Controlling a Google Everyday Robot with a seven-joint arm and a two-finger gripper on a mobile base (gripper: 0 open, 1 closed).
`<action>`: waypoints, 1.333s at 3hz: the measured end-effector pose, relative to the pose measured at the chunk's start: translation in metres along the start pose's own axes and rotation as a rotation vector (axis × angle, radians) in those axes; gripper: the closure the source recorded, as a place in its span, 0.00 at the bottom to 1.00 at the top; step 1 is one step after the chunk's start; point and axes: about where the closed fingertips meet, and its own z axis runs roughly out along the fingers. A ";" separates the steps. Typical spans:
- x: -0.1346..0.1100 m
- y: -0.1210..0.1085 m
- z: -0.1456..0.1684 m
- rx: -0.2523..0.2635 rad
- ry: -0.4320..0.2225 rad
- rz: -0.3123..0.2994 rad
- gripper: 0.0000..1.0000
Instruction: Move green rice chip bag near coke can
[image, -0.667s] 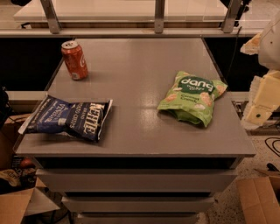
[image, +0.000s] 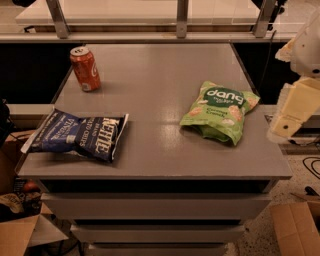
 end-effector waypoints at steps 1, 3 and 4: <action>-0.001 0.000 -0.002 0.007 -0.003 0.075 0.00; -0.004 -0.009 0.000 0.030 0.005 0.147 0.00; -0.013 -0.042 0.016 0.070 0.029 0.301 0.00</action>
Offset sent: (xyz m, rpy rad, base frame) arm -0.0003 0.0006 0.0021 0.0234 0.0026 -0.0716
